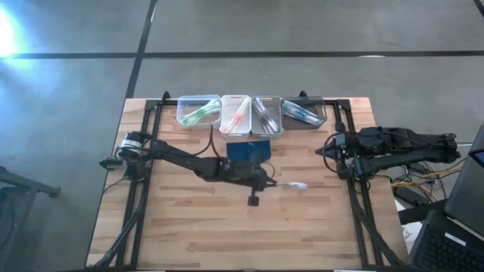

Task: Pick & Place Toothbrushes
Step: Put the violet toothbrush into the gray bin

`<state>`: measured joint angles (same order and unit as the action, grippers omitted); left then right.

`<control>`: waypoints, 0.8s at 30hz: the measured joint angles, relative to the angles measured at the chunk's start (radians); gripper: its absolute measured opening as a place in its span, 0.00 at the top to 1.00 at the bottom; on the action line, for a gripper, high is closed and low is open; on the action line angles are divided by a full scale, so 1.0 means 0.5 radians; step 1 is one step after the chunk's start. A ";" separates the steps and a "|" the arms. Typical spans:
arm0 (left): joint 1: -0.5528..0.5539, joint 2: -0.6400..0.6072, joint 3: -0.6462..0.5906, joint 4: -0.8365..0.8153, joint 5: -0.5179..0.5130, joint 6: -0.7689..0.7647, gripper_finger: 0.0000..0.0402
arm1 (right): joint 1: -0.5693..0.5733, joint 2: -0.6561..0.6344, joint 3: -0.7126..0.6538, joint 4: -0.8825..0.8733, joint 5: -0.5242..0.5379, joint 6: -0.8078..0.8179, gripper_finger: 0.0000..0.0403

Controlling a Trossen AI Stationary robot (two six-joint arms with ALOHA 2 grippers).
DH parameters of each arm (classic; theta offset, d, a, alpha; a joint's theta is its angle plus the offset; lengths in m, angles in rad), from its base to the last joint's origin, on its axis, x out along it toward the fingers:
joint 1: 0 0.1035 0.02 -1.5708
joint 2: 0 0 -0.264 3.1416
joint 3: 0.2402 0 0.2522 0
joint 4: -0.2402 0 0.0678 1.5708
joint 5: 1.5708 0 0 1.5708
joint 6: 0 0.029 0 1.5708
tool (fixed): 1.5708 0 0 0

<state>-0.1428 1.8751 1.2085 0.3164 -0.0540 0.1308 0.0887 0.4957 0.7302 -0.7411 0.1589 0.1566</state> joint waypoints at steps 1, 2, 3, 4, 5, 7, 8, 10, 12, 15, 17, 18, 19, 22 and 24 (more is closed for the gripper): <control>0.014 -0.001 0.000 0.048 -0.001 0.008 0.94 | 0.000 0.009 -0.001 0.001 0.000 0.004 0.98; 0.027 -0.001 -0.001 0.093 -0.002 0.013 0.94 | 0.000 0.016 0.000 0.000 0.000 -0.003 0.98; 0.040 -0.001 -0.001 0.137 -0.002 0.013 0.94 | 0.000 0.020 -0.001 0.000 0.000 -0.012 0.98; 0.051 0.000 -0.002 0.203 -0.002 0.012 0.94 | 0.000 0.028 -0.001 0.001 0.000 -0.014 0.98; 0.062 -0.001 -0.002 0.269 -0.002 0.012 0.94 | 0.000 0.042 -0.001 0.002 0.000 -0.014 0.98; 0.080 -0.001 -0.002 0.422 -0.001 0.012 0.94 | 0.000 0.073 -0.001 0.029 0.000 -0.033 0.98; 0.089 -0.002 -0.002 0.494 -0.001 0.015 0.94 | 0.000 0.086 -0.001 0.046 0.001 -0.056 0.98; 0.101 -0.004 -0.002 0.616 -0.001 0.046 0.94 | 0.000 0.119 -0.001 0.051 0.000 -0.091 0.98; 0.105 -0.004 -0.002 0.700 -0.002 0.094 0.94 | 0.000 0.153 -0.001 0.050 0.000 -0.102 0.98; 0.104 -0.004 -0.002 0.785 -0.001 0.153 0.94 | 0.000 0.191 -0.002 0.047 0.000 -0.095 0.98; 0.104 -0.004 -0.002 0.824 0.000 0.182 0.94 | -0.001 0.208 -0.003 0.060 0.000 -0.097 0.98; 0.104 -0.004 -0.002 0.844 0.000 0.193 0.94 | -0.003 0.214 -0.003 0.085 0.001 -0.105 0.98; 0.104 -0.004 -0.002 0.862 0.000 0.195 0.94 | -0.003 0.220 -0.003 0.122 0.000 -0.115 0.98; 0.104 -0.004 -0.002 0.921 0.001 0.214 0.94 | -0.003 0.221 -0.003 0.244 -0.001 -0.158 0.97; 0.104 -0.004 -0.002 0.957 0.001 0.226 0.94 | -0.003 0.216 -0.003 0.299 -0.003 -0.190 0.94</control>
<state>-0.0906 1.8732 1.2076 0.7950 -0.0536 0.2437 0.0872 0.6039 0.7288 -0.5916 0.1575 0.0616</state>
